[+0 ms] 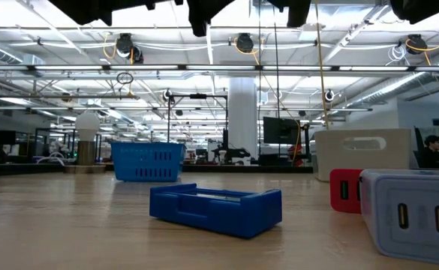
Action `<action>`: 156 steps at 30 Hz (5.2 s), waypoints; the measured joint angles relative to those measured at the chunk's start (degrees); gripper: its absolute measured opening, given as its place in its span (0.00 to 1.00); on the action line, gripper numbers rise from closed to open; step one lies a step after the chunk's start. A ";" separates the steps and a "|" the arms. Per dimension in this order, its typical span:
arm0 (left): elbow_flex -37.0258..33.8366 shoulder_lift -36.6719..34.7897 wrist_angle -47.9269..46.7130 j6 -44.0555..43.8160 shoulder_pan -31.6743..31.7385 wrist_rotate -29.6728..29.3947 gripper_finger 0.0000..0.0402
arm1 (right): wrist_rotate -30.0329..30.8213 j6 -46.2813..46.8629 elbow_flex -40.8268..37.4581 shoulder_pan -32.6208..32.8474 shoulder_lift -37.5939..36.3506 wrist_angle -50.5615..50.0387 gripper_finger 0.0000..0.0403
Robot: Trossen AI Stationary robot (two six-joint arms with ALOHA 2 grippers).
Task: Pick & Place Office items
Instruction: Put the top red charger adapter into the white bin
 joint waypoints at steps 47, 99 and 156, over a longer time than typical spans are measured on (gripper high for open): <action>-25.70 -59.21 -34.53 15.33 -2.71 -15.15 0.88 | 5.69 22.71 -11.27 2.61 -9.30 -5.13 0.62; -47.71 -73.16 -38.99 18.83 6.74 -11.39 0.04 | -2.23 65.69 -38.42 -2.06 -54.15 -26.81 0.62; -47.63 -72.98 -38.80 13.25 6.74 -10.84 0.05 | -18.92 78.58 0.94 -36.85 -16.97 -111.02 0.62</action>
